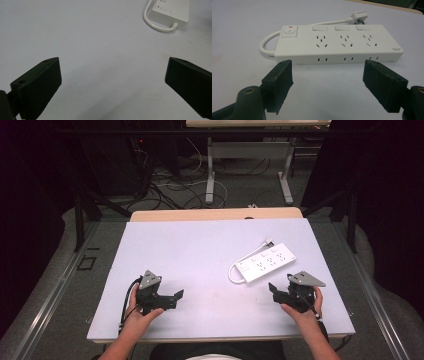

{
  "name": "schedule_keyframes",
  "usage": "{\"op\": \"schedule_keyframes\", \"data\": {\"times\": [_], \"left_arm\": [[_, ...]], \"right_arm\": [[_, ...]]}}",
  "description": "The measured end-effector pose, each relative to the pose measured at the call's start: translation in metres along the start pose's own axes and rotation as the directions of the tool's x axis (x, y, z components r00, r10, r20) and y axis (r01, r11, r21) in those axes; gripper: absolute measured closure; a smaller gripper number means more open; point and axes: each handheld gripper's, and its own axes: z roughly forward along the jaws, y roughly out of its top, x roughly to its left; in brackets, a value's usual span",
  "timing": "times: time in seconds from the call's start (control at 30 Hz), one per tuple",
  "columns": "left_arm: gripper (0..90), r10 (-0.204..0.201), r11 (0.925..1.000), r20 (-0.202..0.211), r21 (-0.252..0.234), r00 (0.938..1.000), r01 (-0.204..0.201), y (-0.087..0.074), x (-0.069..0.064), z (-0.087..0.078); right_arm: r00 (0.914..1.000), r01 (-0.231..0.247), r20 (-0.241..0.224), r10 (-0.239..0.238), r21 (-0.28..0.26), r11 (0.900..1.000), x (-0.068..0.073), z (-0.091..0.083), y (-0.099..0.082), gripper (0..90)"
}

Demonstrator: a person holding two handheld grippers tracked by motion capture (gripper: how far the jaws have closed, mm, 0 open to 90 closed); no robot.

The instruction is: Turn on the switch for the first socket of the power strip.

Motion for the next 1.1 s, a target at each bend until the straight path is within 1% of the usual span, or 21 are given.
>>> {"op": "schedule_keyframes", "data": {"times": [0.03, 0.13, 0.17, 0.2, 0.23, 0.3, 0.37, 0.4, 0.43, 0.47, 0.57, 0.63, 0.67, 0.7, 0.8, 0.83, 0.9, 0.93, 0.97, 1.07, 1.1], "left_arm": [[0.6, 0.005, 1.0000, -0.002, 0.001, 1.0000, -0.005, 0.000, 0.000, 0.000], [1.0, -0.004, 1.0000, -0.010, 0.000, 0.9999, 0.004, -0.001, 0.000, -0.001], [1.3, -0.022, 0.9997, -0.018, -0.007, 0.9996, 0.021, -0.002, 0.000, -0.002], [1.7, -0.022, 0.9997, -0.018, -0.007, 0.9996, 0.021, -0.002, 0.000, -0.002], [1.9, -0.020, 0.9998, -0.020, -0.003, 0.9996, 0.020, -0.002, 0.000, -0.003], [2.5, -0.016, 0.9998, -0.027, -0.010, 0.9995, 0.016, -0.002, 0.000, -0.004], [2.7, -0.013, 0.9999, -0.028, -0.009, 0.9995, 0.013, -0.001, 0.000, -0.005], [2.7, -0.011, 0.9999, -0.029, -0.012, 0.9995, 0.011, -0.001, -0.001, -0.006], [3.1, -0.012, 0.9998, -0.031, -0.015, 0.9995, 0.011, -0.002, -0.001, -0.006], [3.3, -0.011, 0.9998, -0.032, -0.014, 0.9994, 0.011, -0.002, -0.002, -0.006], [3.4, 0.000, 1.0000, -0.037, -0.007, 0.9993, 0.000, -0.003, -0.003, -0.006], [3.4, 0.007, 0.9999, -0.040, -0.012, 0.9992, -0.007, -0.003, -0.004, -0.006], [3.4, 0.007, 0.9999, -0.040, -0.009, 0.9992, -0.007, -0.003, -0.005, -0.007], [3.4, 0.012, 0.9999, -0.042, -0.009, 0.9991, -0.013, -0.003, -0.005, -0.007], [3.4, 0.012, 0.9998, -0.046, -0.013, 0.9989, -0.013, -0.004, -0.005, -0.009], [3.7, 0.012, 0.9998, -0.046, -0.016, 0.9989, -0.012, -0.004, -0.005, -0.008], [4.2, 0.010, 0.9999, -0.046, -0.010, 0.9989, -0.011, -0.004, -0.004, -0.009], [5.1, 0.009, 0.9999, -0.049, -0.008, 0.9988, -0.010, -0.004, -0.003, -0.008], [6.5, 0.009, 0.9999, -0.050, -0.007, 0.9987, -0.009, -0.004, -0.003, -0.008], [6.5, 0.012, 0.9999, -0.055, -0.005, 0.9984, -0.013, -0.004, -0.003, -0.009], [6.5, 0.012, 0.9999, -0.057, -0.010, 0.9983, -0.013, -0.004, -0.003, -0.009]], "right_arm": [[0.9999, 0.011, 0.005, -0.011, -0.003, 0.9999, 0.000, 0.001, 0.001, 23.7], [0.9998, 0.007, -0.016, -0.007, 0.005, 1.0000, 0.001, 0.002, 0.001, 27.4], [0.9996, 0.012, -0.024, -0.012, 0.009, 0.9999, 0.002, 0.003, 0.001, 29.0], [0.9995, 0.019, -0.027, -0.019, 0.013, 0.9997, 0.003, 0.003, 0.001, 30.6], [0.9992, 0.027, -0.029, -0.026, 0.009, 0.9996, 0.004, 0.004, 0.001, 32.3], [0.9985, 0.035, -0.043, -0.034, 0.024, 0.9991, 0.006, 0.004, 0.002, 35.6], [0.9975, 0.057, -0.044, -0.056, 0.025, 0.9981, 0.009, 0.004, 0.003, 38.2], [0.9975, 0.057, -0.044, -0.056, 0.025, 0.9981, 0.009, 0.004, 0.003, 38.2], [0.9968, 0.057, -0.057, -0.056, 0.026, 0.9980, 0.010, 0.004, 0.005, 42.1], [0.9964, 0.065, -0.056, -0.064, 0.019, 0.9977, 0.011, 0.003, 0.006, 43.2], [0.9956, 0.067, -0.067, -0.066, 0.025, 0.9974, 0.013, 0.002, 0.012, 45.1], [0.9959, 0.057, -0.072, -0.054, 0.034, 0.9978, 0.014, 0.001, 0.016, 46.7], [0.9959, 0.057, -0.072, -0.054, 0.034, 0.9978, 0.014, 0.001, 0.016, 46.7], [0.9946, 0.052, -0.092, -0.047, 0.048, 0.9975, 0.016, 0.003, 0.020, 46.9], [0.9932, 0.060, -0.104, -0.053, 0.060, 0.9964, 0.018, 0.006, 0.024, 46.9], [0.9914, 0.081, -0.109, -0.072, 0.076, 0.9938, 0.018, 0.010, 0.029, 46.9], [0.9914, 0.086, -0.105, -0.077, 0.081, 0.9930, 0.018, 0.012, 0.032, 46.8], [0.9908, 0.080, -0.116, -0.070, 0.084, 0.9932, 0.019, 0.014, 0.036, 46.7], [0.9880, 0.094, -0.131, -0.082, 0.088, 0.9917, 0.018, 0.017, 0.044, 46.6], [0.9853, 0.116, -0.136, -0.103, 0.088, 0.9893, 0.018, 0.021, 0.057, 46.1], [0.9853, 0.116, -0.136, -0.103, 0.088, 0.9893, 0.018, 0.021, 0.057, 46.1]]}}
